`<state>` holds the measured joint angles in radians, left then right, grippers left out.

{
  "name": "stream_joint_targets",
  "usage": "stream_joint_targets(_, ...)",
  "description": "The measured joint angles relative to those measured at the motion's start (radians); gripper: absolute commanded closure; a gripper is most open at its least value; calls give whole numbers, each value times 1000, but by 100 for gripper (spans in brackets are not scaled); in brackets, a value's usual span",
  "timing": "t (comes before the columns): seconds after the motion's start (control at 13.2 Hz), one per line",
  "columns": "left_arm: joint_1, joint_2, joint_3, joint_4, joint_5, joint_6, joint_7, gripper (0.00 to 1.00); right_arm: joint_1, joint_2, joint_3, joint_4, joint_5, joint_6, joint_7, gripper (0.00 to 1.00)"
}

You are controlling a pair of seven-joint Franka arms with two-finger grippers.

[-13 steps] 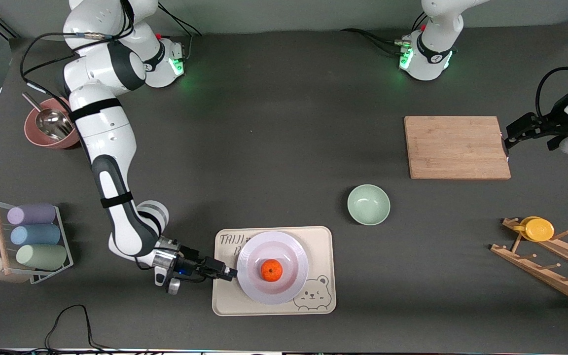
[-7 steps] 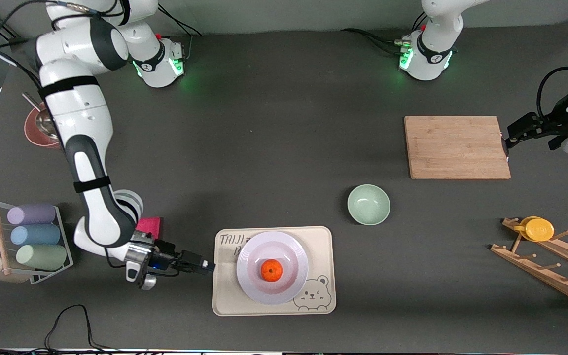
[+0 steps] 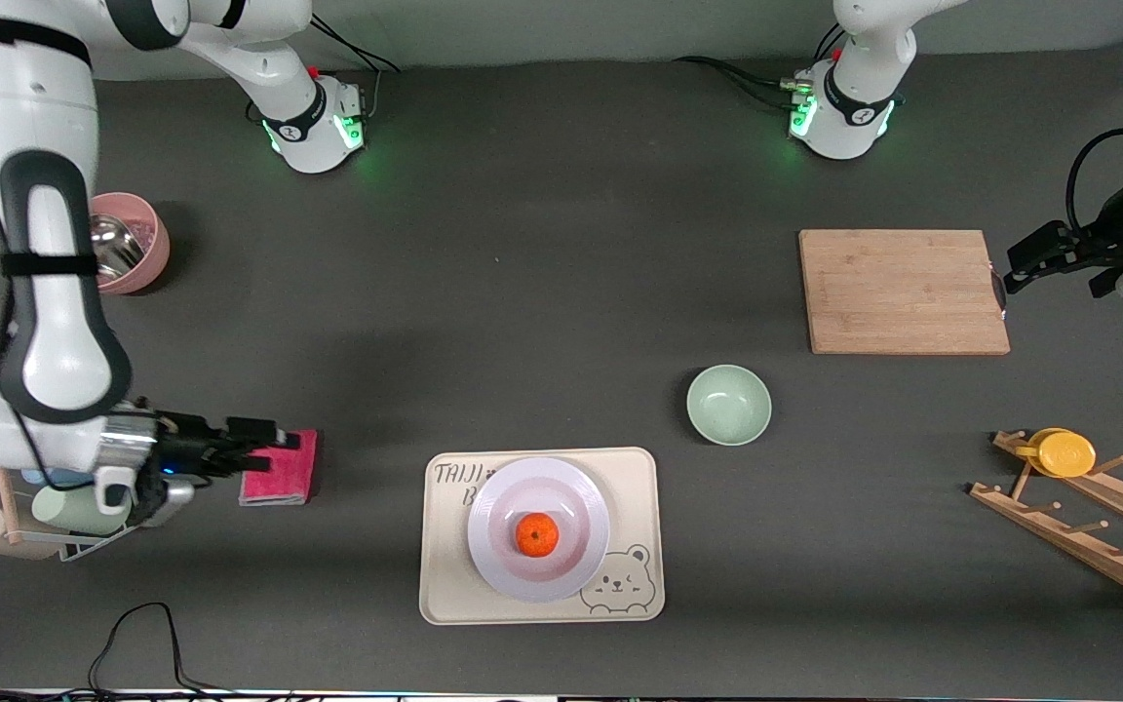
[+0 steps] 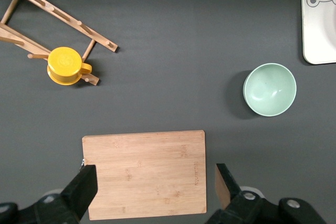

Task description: Place orange and plate with both arms

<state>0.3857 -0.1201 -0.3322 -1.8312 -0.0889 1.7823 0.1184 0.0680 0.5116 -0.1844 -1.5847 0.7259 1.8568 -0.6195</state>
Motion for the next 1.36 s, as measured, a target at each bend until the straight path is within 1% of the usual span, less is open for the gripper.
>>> stream_joint_targets(0.15, 0, 2, 0, 12, 0, 0, 0, 0, -12, -116, -4, 0, -181, -89, 100, 0)
stream_joint_targets(0.23, 0, 7, 0, 18, 0, 0, 0, 0, -18, -171, -5, -1, -257, -136, 143, 0)
stream_joint_targets(0.38, 1, 29, 1, 35, 26, 0, 0, 0, -35, -270, -5, -3, -379, -211, 183, 0)
stream_joint_targets(0.61, 1, 53, 1, 61, 81, 2, 1, 0, -43, -375, -4, -13, -540, -255, 255, 0)
stream_joint_targets(0.68, 1, 53, -1, 68, 94, 2, 2, 0, -43, -397, -1, -13, -575, -273, 300, 0)
stream_joint_targets(0.91, 1, 53, -9, 78, 106, 0, 2, 0, -43, -431, 14, -9, -626, -291, 431, 0)
stream_joint_targets(1.21, 1, 53, -13, 84, 106, -45, 1, 0, -43, -435, 106, 17, -671, -307, 568, 0)
stream_joint_targets(1.36, 1, 53, -13, 87, 106, -51, 1, 0, -43, -433, 122, 17, -677, -305, 580, 0)
